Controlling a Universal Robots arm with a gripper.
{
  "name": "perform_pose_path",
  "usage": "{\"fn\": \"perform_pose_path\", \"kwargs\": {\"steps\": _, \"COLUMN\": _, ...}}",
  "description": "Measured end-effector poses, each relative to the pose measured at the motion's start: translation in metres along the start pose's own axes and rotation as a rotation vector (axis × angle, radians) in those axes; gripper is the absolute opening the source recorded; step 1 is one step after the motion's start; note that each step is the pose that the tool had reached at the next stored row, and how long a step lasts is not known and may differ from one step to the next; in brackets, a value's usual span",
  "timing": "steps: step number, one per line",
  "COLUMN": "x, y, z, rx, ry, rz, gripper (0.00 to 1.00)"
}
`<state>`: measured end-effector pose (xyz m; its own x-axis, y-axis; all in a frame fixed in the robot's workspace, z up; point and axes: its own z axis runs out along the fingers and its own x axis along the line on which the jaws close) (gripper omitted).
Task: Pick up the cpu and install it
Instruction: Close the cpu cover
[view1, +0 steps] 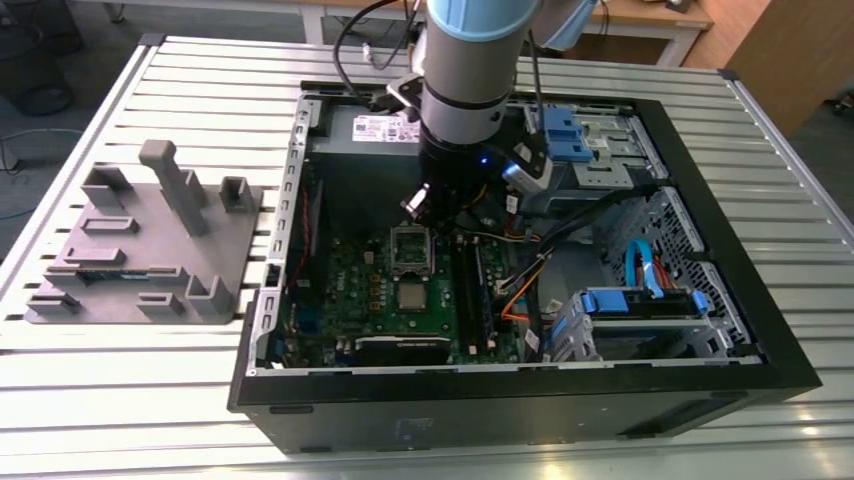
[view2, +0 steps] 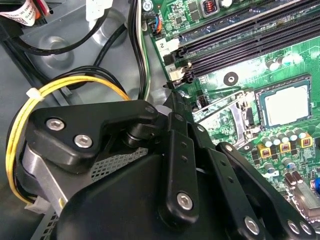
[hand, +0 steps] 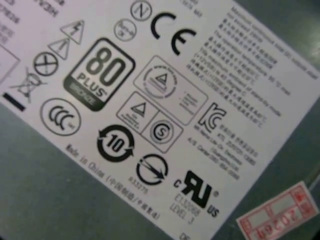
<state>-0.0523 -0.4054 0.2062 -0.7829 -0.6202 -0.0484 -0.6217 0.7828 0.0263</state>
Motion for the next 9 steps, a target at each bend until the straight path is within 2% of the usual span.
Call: {"fn": "perform_pose_path", "kwargs": {"steps": 9, "x": 0.0019, "y": -0.0016, "z": -0.0005, "rx": 0.0007, "ry": -0.0010, "rz": 0.000, "gripper": 0.11}}
